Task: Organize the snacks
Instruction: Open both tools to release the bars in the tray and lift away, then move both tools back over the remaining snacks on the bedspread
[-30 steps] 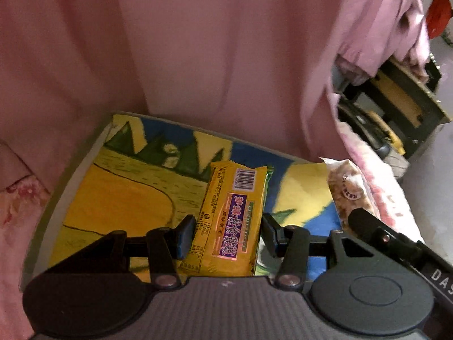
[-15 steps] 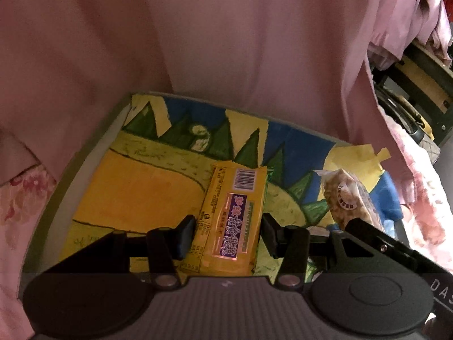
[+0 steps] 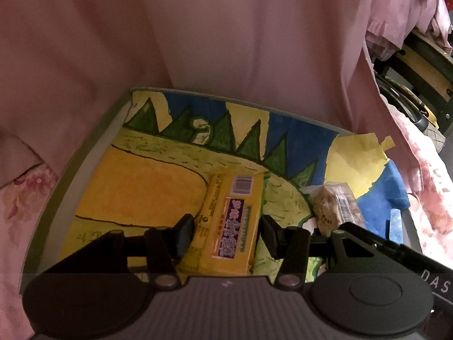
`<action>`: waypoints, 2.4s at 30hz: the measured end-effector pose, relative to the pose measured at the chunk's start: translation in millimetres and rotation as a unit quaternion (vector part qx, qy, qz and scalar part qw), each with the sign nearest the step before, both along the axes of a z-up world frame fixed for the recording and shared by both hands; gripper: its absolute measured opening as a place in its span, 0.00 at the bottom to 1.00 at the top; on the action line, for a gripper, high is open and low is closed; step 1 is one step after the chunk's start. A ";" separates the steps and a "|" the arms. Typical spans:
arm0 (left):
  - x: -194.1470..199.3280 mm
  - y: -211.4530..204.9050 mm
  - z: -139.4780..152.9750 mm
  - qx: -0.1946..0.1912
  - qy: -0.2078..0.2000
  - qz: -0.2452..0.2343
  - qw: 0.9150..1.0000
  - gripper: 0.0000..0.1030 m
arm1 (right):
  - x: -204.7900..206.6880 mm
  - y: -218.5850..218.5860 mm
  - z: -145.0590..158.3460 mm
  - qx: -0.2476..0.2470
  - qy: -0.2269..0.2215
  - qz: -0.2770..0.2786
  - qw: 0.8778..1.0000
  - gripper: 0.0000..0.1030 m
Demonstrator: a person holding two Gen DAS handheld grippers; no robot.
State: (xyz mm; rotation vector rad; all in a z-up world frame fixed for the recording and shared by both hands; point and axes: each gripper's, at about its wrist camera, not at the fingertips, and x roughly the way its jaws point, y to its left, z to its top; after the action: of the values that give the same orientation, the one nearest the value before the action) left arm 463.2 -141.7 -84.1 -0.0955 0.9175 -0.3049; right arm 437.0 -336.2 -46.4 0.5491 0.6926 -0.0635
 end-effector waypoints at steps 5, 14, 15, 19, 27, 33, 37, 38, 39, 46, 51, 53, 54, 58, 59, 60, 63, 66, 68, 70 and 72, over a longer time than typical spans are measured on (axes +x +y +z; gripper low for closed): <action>-4.3 7.4 14.7 -0.012 -0.008 0.009 1.000 0.71 | -6.6 0.5 13.0 -0.012 -0.010 -0.002 1.000 0.62; -31.6 30.6 64.9 -0.034 -0.069 0.047 0.996 0.97 | -34.9 -3.2 54.7 -0.010 -0.060 -0.019 0.998 0.94; -35.9 34.0 71.3 -0.038 -0.077 0.053 0.995 0.98 | -39.7 -3.6 61.5 -0.010 -0.066 -0.018 0.998 0.95; -54.8 44.3 95.5 -0.051 -0.105 0.062 0.991 0.99 | -59.1 -2.2 86.9 -0.022 -0.093 -0.012 0.995 0.99; -102.3 55.7 130.5 -0.053 -0.148 0.060 0.986 1.00 | -106.3 17.2 127.7 -0.077 -0.141 0.006 0.987 0.99; -150.3 65.1 151.7 -0.066 -0.185 0.052 0.979 1.00 | -151.4 30.5 144.7 -0.094 -0.169 0.014 0.981 0.99; -180.1 73.8 163.8 -0.071 -0.202 0.050 0.975 1.00 | -182.1 42.5 148.4 -0.105 -0.178 0.018 0.978 0.99; -186.5 76.9 165.2 -0.072 -0.205 0.051 0.975 1.00 | -189.7 46.6 148.8 -0.111 -0.179 0.019 0.977 0.99; -194.0 80.3 166.3 -0.072 -0.209 0.053 0.974 1.00 | -196.7 49.9 149.3 -0.115 -0.180 0.019 0.977 0.99; -240.0 100.0 161.0 -0.059 -0.219 0.058 0.972 1.00 | -241.4 70.2 144.9 -0.136 -0.186 0.009 0.973 0.99; -268.1 112.9 150.4 -0.044 -0.220 0.059 0.973 1.00 | -271.6 79.8 135.7 -0.153 -0.181 0.007 0.971 0.99; -278.8 117.5 144.9 -0.037 -0.221 0.058 0.973 1.00 | -283.5 83.7 132.0 -0.159 -0.178 0.004 0.971 0.99; -284.3 120.2 142.6 -0.035 -0.221 0.057 0.973 1.00 | -287.8 85.1 130.7 -0.160 -0.174 0.003 0.972 0.99; -300.2 128.2 132.5 -0.028 -0.212 0.056 0.975 1.00 | -308.9 92.0 124.7 -0.161 -0.165 0.005 0.973 0.99; -303.8 129.4 129.6 -0.024 -0.210 0.055 0.976 1.00 | -313.1 93.6 123.0 -0.162 -0.161 0.005 0.973 0.99; -308.1 130.8 126.8 -0.020 -0.208 0.053 0.977 1.00 | -317.3 95.0 121.4 -0.163 -0.158 0.006 0.974 0.99; -320.9 134.2 118.7 -0.007 -0.202 0.046 0.978 1.00 | -330.3 100.3 116.5 -0.162 -0.149 0.008 0.975 0.99; -332.0 135.6 111.1 0.003 -0.192 0.037 0.981 1.00 | -340.9 105.7 111.9 -0.164 -0.139 0.011 0.977 0.99; -339.4 137.9 106.2 0.005 -0.186 0.035 0.982 1.00 | -347.0 108.6 108.5 -0.167 -0.130 0.015 0.977 0.99; -345.7 141.1 100.3 0.003 -0.174 0.035 0.984 1.00 | -352.8 111.8 104.7 -0.171 -0.118 0.015 0.978 0.99; -349.6 143.8 95.0 0.003 -0.163 0.034 0.986 1.00 | -357.4 114.0 99.5 -0.172 -0.100 0.018 0.980 0.99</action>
State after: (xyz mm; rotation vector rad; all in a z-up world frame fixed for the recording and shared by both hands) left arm 113.7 2.1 10.8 -0.0698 0.5898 -0.2448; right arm 79.6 -222.2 53.2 0.2069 0.4803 -0.0896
